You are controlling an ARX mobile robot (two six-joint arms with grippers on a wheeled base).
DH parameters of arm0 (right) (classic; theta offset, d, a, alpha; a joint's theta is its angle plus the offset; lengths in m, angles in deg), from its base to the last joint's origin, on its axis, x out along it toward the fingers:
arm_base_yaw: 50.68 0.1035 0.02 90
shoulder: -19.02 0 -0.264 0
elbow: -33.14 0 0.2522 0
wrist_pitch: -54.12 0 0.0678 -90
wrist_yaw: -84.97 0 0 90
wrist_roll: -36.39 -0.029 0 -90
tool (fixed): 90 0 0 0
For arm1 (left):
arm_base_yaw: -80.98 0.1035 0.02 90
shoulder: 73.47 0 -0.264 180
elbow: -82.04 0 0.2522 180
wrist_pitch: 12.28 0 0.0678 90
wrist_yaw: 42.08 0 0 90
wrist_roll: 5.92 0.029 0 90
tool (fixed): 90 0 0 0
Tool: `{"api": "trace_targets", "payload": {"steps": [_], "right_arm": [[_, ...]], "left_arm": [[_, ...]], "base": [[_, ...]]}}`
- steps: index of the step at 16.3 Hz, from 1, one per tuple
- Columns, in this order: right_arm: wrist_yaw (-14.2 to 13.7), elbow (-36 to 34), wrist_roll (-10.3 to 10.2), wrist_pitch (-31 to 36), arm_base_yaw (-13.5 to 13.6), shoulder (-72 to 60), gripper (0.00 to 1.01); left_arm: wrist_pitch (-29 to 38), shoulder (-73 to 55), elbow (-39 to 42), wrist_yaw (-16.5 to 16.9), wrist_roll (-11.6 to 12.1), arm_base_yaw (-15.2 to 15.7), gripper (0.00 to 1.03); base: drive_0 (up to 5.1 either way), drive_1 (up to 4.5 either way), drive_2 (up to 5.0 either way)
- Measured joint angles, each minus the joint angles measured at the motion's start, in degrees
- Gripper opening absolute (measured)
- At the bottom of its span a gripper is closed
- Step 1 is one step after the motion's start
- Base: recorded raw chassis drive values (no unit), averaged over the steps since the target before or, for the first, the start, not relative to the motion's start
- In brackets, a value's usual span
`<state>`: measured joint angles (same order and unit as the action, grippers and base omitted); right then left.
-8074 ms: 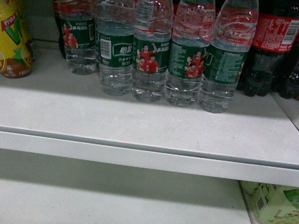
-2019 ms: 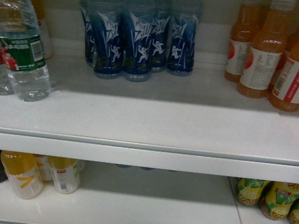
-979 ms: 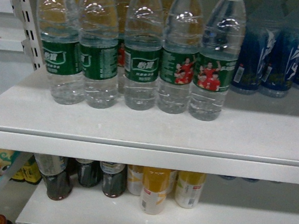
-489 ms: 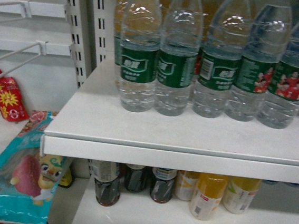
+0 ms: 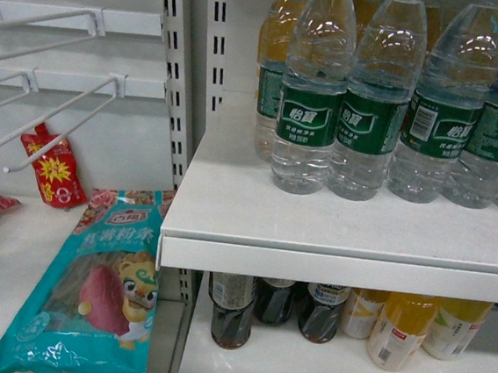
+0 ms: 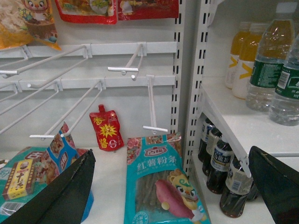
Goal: Move water from second to third shelf
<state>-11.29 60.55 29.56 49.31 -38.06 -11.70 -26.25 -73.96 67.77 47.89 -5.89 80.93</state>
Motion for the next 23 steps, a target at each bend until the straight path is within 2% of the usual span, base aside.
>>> {"api": "trace_targets", "payload": {"steps": [1,4,15,17,19,23], "right_arm": [[-1.57,0.00,-0.20,0.44,0.59,-0.46,0.39],[-3.41,0.26,-0.15,3.96,0.46,-5.64,0.39],[-0.52,1.62,0.74,19.56,0.87,-29.38,0.39],[1.16,5.22,0.44,22.49,0.04,-36.72,0.39],[1.29,9.53,0.46,24.00,0.04,-41.83,0.39],[1.38,19.63,2.56,24.96,0.13,-52.92,0.39]], "left_arm": [[0.00,0.00,0.00,0.00,0.00,0.00,0.98],[0.00,0.00,0.00,0.00,0.00,0.00,0.98],[0.00,0.00,0.00,0.00,0.00,0.00,0.98],[0.00,0.00,0.00,0.00,0.00,0.00,0.98],[0.00,0.00,0.00,0.00,0.00,0.00,0.98],[0.00,0.00,0.00,0.00,0.00,0.00,0.98]], "base": [[0.0,0.00,0.0],[0.0,0.00,0.0],[0.0,0.00,0.0],[0.0,0.00,0.0],[0.0,0.00,0.0],[0.0,0.00,0.0]]}}
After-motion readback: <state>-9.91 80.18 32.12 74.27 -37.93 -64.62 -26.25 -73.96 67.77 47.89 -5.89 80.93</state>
